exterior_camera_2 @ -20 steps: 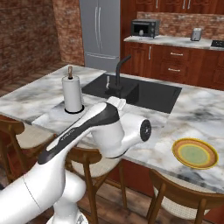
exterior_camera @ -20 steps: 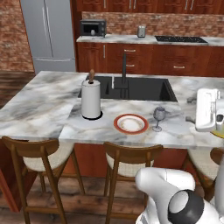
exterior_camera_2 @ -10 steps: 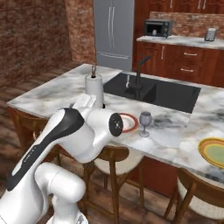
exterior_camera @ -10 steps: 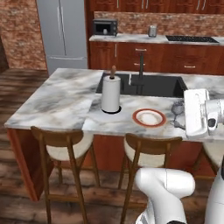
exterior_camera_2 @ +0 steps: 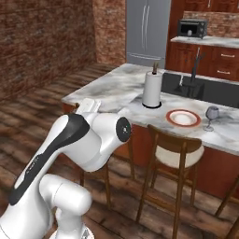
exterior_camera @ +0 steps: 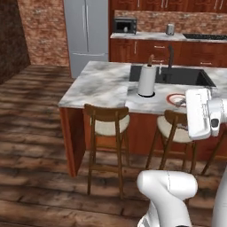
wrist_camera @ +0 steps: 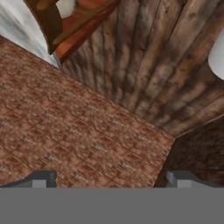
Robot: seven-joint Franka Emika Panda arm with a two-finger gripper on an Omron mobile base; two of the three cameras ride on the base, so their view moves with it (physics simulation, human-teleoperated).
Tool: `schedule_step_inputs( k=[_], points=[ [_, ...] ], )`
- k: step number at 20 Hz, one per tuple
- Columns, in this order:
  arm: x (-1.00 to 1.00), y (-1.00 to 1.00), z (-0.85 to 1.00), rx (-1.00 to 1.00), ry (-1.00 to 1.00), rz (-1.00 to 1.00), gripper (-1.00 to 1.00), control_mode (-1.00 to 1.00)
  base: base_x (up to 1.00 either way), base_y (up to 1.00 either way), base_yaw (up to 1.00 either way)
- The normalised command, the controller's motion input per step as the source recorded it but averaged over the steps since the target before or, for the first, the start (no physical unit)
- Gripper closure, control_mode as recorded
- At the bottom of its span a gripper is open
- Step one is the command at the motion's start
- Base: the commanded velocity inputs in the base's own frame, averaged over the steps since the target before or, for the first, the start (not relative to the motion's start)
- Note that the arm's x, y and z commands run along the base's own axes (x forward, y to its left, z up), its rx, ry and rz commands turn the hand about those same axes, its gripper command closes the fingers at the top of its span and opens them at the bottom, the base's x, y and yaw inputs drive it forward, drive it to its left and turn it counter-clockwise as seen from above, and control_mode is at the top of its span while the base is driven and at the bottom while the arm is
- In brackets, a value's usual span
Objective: Retrieve the wine glasses from the counter and place one next to each plate.
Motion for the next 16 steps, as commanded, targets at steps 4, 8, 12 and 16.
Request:
schedule_step_inputs(
  k=[4, 8, 12, 16],
  points=[
    [0.00, 0.00, 0.00, 0.00, 0.00, 0.00, -1.00, 1.00, -0.24, 1.00, -0.02],
    [0.00, 0.00, 0.00, 0.00, 0.00, 0.00, -1.00, 1.00, 0.12, 1.00, -0.19],
    [0.00, 0.00, 0.00, 0.00, 0.00, 0.00, -1.00, 1.00, 0.15, 1.00, -0.23],
    [0.00, 0.00, 0.00, 0.00, 0.00, 0.00, -1.00, 1.00, 0.32, 1.00, -0.23]
  ],
)
